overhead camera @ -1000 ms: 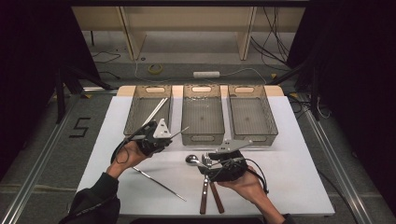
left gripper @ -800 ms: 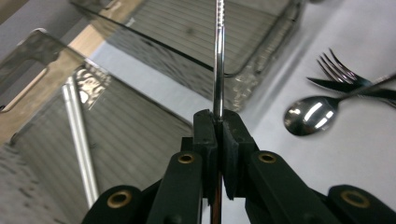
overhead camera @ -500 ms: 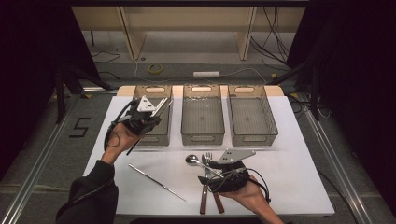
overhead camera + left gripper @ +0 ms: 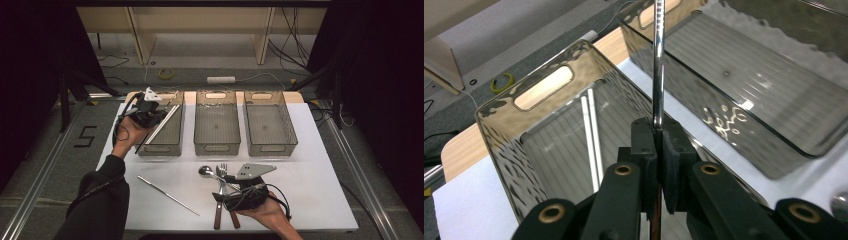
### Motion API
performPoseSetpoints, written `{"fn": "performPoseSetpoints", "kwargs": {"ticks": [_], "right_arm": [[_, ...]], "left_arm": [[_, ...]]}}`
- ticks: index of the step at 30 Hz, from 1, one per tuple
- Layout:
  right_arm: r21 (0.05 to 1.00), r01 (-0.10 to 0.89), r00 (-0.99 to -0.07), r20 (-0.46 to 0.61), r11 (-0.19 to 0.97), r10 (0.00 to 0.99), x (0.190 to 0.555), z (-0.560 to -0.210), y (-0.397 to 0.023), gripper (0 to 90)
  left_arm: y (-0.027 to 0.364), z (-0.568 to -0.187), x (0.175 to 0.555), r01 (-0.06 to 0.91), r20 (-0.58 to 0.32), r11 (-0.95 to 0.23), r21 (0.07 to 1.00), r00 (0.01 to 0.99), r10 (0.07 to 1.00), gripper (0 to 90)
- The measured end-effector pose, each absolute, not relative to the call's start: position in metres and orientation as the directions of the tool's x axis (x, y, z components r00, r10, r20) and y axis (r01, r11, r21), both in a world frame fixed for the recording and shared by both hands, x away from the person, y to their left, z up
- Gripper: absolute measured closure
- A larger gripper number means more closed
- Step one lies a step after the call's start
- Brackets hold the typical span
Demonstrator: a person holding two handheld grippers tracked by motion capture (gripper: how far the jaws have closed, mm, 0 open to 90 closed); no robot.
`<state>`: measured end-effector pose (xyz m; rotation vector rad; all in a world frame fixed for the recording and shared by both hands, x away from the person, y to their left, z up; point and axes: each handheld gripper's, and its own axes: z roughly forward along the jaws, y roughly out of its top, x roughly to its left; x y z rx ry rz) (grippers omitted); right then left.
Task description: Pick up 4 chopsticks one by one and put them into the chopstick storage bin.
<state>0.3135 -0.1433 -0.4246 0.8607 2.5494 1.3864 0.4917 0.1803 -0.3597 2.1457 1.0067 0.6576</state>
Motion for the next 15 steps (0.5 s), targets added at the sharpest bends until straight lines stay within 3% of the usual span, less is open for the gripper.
{"fn": "performPoseSetpoints", "kwargs": {"ticks": [15], "right_arm": [[0.802,0.418,-0.840,0.162,0.428,0.517,0.310,-0.426,-0.141,29.0]], "left_arm": [[0.185,-0.357,0.515,0.476,0.152,-0.451,0.755,0.541,0.827,85.2]]}}
